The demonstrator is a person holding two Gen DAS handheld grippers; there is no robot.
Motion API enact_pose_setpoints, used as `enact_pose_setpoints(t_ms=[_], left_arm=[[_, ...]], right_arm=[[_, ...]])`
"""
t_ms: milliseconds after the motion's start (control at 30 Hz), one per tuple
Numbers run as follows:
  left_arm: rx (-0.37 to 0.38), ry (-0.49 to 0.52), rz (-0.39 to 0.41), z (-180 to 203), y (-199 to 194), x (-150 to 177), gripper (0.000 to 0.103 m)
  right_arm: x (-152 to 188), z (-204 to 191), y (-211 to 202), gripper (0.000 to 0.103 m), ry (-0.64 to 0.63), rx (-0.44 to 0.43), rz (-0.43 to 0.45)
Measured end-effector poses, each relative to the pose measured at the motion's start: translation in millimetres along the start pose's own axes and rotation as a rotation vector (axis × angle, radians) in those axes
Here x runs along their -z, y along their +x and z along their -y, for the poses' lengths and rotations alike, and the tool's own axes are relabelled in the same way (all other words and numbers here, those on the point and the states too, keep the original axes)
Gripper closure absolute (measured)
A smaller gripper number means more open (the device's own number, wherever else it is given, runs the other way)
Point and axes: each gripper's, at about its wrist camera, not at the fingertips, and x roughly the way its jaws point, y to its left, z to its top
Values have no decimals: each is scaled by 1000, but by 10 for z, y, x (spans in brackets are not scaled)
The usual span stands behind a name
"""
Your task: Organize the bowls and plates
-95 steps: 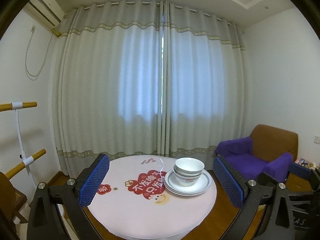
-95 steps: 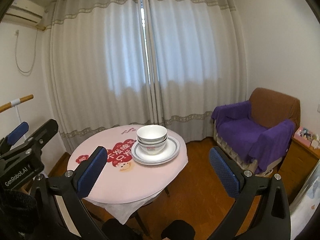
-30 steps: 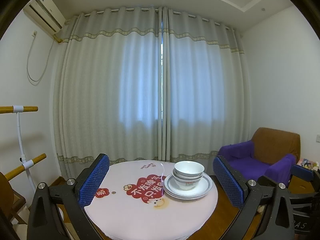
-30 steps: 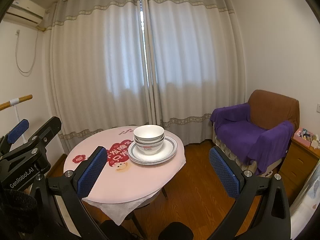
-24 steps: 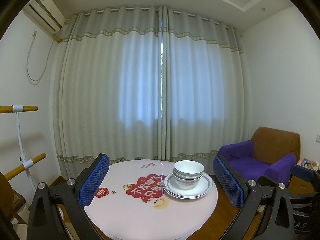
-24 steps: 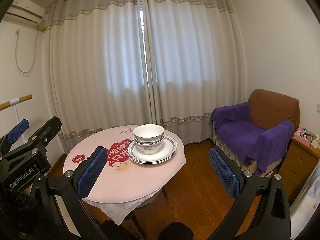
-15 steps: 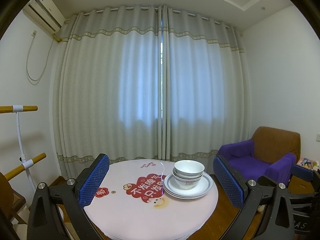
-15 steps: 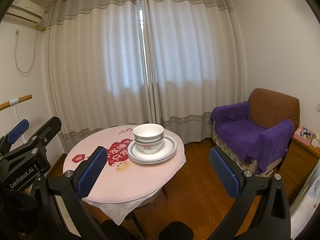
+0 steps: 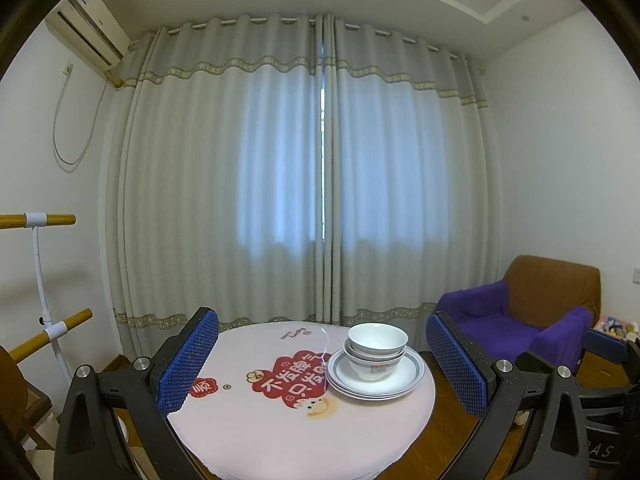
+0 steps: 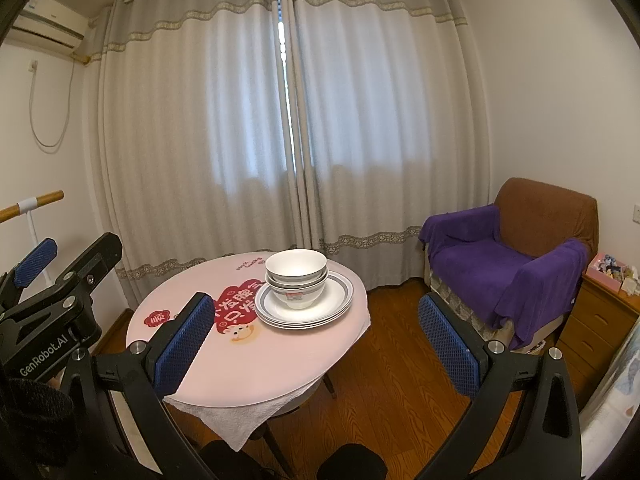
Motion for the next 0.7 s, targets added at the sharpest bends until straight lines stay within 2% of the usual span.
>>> enact_pose_setpoints(t_ms=[700], left_arm=[[-1, 3, 1, 2, 3, 4, 1]], right_arm=[[12, -9, -9, 0, 3, 3, 1]])
